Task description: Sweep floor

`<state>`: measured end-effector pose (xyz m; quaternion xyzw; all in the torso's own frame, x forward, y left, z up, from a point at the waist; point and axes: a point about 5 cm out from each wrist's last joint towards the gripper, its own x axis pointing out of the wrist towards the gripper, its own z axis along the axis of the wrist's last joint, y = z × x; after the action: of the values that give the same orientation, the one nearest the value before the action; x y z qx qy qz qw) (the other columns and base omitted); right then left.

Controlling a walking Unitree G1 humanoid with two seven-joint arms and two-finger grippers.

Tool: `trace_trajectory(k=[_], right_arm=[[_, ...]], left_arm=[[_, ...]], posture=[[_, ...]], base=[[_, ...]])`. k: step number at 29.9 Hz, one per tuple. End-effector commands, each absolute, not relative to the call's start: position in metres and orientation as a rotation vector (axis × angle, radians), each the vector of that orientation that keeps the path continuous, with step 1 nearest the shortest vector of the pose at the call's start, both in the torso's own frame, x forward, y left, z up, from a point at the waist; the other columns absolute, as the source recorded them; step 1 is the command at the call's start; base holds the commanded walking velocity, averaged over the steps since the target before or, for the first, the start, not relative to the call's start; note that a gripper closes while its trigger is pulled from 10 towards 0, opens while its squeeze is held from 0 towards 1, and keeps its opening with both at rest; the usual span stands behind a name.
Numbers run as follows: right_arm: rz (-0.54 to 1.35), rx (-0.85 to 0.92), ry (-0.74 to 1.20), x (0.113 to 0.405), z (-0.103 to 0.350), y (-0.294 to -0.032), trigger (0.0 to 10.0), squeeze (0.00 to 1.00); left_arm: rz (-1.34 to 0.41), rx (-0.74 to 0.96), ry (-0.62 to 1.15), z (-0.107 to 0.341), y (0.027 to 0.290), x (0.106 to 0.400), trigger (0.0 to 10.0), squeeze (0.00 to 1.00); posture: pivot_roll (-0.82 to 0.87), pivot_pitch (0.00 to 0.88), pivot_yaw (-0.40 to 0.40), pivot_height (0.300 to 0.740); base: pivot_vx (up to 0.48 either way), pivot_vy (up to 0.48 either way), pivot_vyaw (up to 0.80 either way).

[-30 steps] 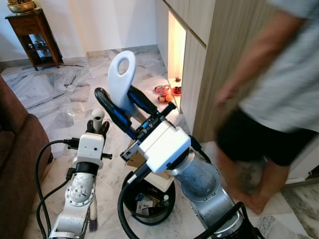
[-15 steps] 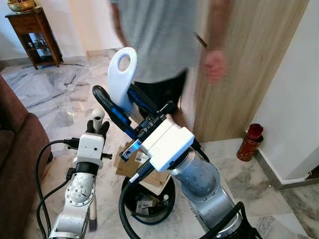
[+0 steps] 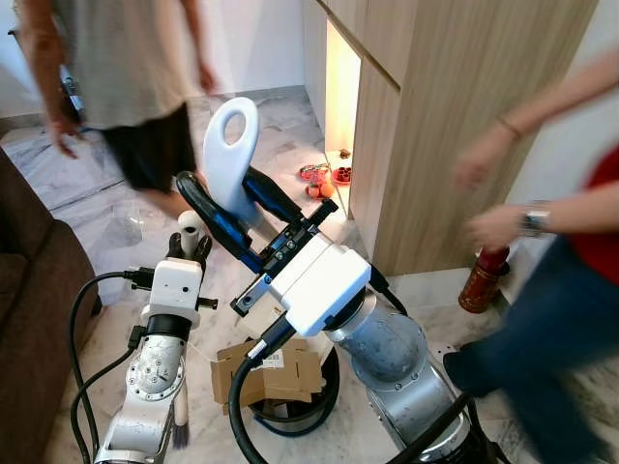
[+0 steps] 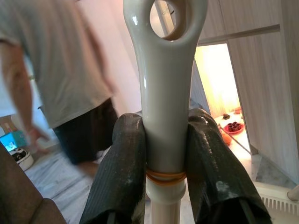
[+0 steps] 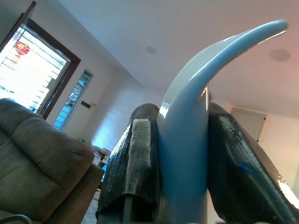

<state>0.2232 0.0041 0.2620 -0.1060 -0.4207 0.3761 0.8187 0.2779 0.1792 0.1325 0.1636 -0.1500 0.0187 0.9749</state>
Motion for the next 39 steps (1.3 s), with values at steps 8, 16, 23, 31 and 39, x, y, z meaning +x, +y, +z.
trace_trajectory(k=[8, 16, 23, 31, 39], right_arm=[[0.786, -0.275, -0.988, 0.216, 0.275, 0.003, 10.0, 0.00], [0.719, -0.350, -0.972, 0.226, 0.269, -0.006, 10.0, 0.00], [0.665, -0.391, -0.941, 0.235, 0.264, -0.014, 10.0, 0.00], [0.378, -0.447, -0.822, 0.269, 0.254, -0.058, 10.0, 0.00], [0.139, -0.463, -0.667, 0.291, 0.233, -0.101, 10.0, 0.00]], left_arm=[[0.039, 0.348, -0.346, 0.140, 0.180, 0.280, 10.0, 0.00], [0.039, 0.347, -0.346, 0.140, 0.180, 0.280, 10.0, 0.00], [0.040, 0.348, -0.346, 0.140, 0.180, 0.280, 10.0, 0.00], [0.041, 0.347, -0.344, 0.140, 0.180, 0.280, 10.0, 0.00], [0.040, 0.339, -0.335, 0.139, 0.182, 0.279, 10.0, 0.00]], posture=[[0.15, 0.008, 0.055, 0.740], [0.15, 0.009, 0.055, 0.740], [0.15, 0.009, 0.054, 0.740], [0.15, 0.008, 0.054, 0.740], [0.14, 0.010, 0.056, 0.740]], base=[[0.000, 0.000, 0.00], [0.000, 0.000, 0.00], [0.000, 0.000, 0.00], [0.000, 0.000, 0.00], [0.000, 0.000, 0.00]])
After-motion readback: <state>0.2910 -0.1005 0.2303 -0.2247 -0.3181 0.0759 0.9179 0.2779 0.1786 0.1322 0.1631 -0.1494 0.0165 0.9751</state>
